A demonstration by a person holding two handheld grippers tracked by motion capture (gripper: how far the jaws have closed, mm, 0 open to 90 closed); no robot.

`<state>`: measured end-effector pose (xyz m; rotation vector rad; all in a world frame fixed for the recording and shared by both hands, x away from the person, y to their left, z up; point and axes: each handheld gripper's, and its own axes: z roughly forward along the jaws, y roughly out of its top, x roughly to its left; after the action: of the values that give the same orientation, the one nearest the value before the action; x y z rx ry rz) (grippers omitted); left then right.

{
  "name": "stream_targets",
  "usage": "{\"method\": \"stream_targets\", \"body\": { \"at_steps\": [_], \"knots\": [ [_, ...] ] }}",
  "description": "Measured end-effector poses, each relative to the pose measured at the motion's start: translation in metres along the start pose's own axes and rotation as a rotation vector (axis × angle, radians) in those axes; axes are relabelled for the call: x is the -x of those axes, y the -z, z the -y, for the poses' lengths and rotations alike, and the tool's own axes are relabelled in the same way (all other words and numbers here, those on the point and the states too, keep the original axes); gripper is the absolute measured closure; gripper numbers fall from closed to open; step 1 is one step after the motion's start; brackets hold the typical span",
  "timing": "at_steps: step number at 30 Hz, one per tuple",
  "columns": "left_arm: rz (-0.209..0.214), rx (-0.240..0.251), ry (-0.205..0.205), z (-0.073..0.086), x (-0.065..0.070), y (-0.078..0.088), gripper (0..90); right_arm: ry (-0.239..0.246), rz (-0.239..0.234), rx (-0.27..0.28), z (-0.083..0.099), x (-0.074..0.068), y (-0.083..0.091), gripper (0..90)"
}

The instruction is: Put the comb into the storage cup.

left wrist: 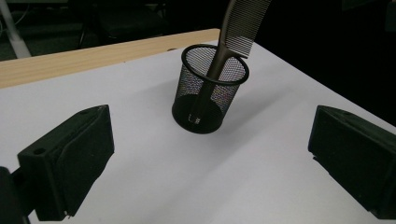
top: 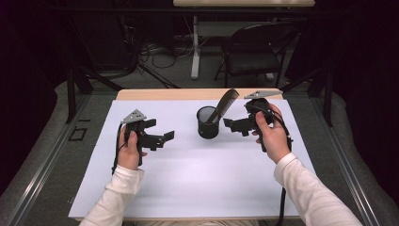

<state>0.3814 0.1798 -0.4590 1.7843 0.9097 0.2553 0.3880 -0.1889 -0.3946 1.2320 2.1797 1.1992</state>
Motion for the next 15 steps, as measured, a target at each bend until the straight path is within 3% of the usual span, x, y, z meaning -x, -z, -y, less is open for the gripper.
{"method": "stream_targets", "body": {
  "at_steps": [10,15],
  "knots": [
    [-0.003,0.002,0.002,0.000,-0.001,0.001,0.5,-0.025,-0.042,0.026,0.023,-0.005,0.003,0.0],
    [-0.004,-0.001,0.004,0.000,0.000,0.001,0.5,-0.012,-0.050,0.040,0.038,-0.008,0.004,0.0]
  ]
}}
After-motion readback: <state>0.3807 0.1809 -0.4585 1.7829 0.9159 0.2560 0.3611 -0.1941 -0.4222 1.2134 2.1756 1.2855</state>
